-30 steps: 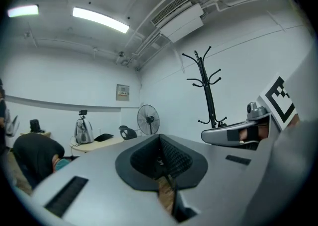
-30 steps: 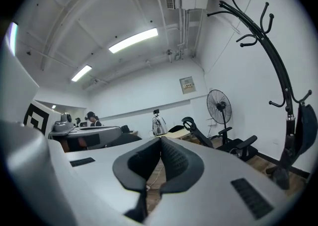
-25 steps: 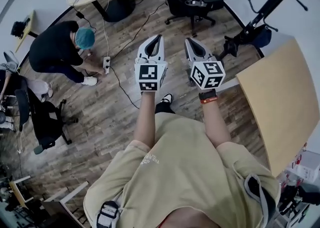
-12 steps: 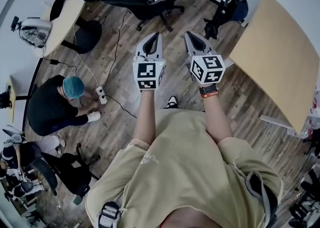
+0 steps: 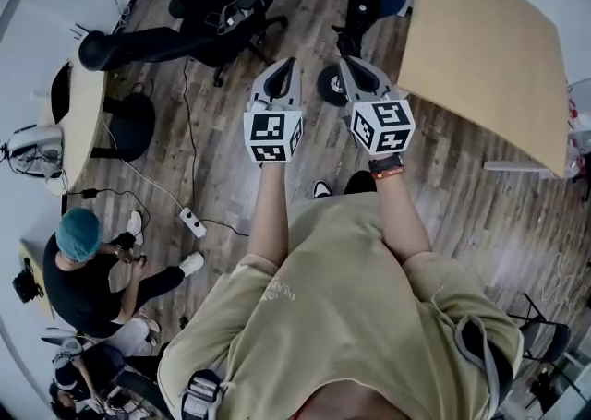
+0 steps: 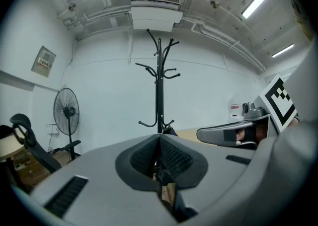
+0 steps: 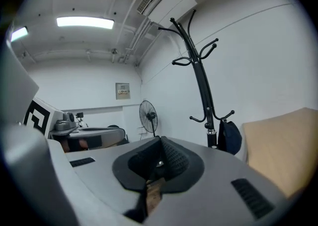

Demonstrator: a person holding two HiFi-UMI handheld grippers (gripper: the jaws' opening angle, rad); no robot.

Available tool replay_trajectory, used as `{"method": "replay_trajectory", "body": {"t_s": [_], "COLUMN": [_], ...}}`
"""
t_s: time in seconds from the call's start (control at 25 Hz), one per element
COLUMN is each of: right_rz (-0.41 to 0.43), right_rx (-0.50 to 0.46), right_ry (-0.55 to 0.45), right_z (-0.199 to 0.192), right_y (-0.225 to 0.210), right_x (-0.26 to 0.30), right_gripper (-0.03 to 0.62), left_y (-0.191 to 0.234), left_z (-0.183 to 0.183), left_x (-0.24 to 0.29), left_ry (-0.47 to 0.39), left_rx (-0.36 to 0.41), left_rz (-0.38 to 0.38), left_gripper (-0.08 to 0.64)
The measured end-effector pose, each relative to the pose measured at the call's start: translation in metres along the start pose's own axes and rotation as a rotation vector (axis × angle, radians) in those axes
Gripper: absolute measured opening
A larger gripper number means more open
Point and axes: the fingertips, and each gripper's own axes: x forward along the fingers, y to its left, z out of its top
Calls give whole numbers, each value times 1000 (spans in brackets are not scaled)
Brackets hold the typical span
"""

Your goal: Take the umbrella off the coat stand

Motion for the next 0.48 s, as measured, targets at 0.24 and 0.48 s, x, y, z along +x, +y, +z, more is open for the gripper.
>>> {"method": "replay_trajectory", "body": {"t_s": [0.24, 0.48], "right_rz": [-124, -136], "right_rx": [33, 54], "right_ry": [-6, -13], "right_z": [-9, -4], "right_y": [-54, -101], "right_x": [-12, 21], "right_gripper": [17, 17], "left_y": [-39, -45], "left_z": [-21, -28], "left_x": [48, 110], "left_ry": [36, 43], "left_rx": [14, -14], "left_rz": [-184, -242], "left_gripper": [26, 26]}}
